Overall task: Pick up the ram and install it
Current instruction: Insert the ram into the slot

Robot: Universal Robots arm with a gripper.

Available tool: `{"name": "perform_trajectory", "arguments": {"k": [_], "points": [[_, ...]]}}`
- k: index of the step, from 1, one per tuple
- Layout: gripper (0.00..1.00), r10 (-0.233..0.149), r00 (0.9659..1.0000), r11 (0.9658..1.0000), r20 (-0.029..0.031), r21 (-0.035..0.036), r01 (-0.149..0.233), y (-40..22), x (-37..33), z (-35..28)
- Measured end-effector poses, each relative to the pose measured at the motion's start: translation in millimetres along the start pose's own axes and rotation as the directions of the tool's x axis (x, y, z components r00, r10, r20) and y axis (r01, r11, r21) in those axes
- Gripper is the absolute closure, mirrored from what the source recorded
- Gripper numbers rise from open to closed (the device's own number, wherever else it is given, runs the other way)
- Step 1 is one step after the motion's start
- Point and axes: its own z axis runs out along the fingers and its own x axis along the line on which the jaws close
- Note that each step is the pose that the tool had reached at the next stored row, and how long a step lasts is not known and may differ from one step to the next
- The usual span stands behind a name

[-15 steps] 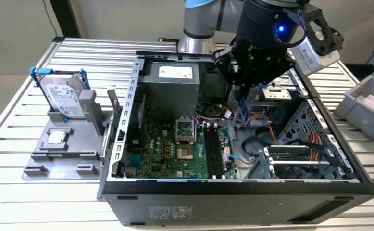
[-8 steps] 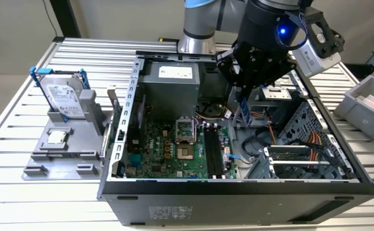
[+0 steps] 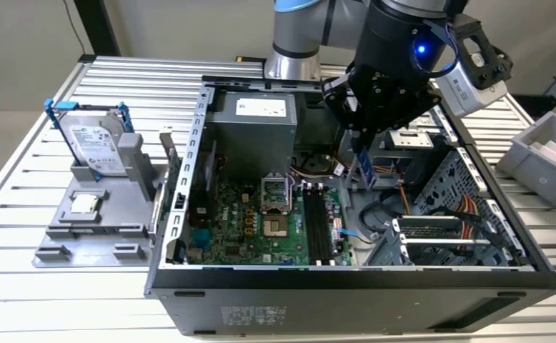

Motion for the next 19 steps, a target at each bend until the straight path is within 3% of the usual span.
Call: {"name": "perform_trajectory", "arguments": {"k": [6, 17, 19], "points": [[1.0, 0.009, 1.0, 1.0, 0.0002, -0.0001, -0.009, 0.0, 0.0, 2.6], [1.0, 0.019, 0.9998, 0.9998, 0.0007, 0.0009, -0.019, -0.3, 0.1, 13.0], [1.0, 0.02, 0.9998, 0.9998, 0.005, 0.0008, -0.02, -0.4, 0.2, 16.3]]}}
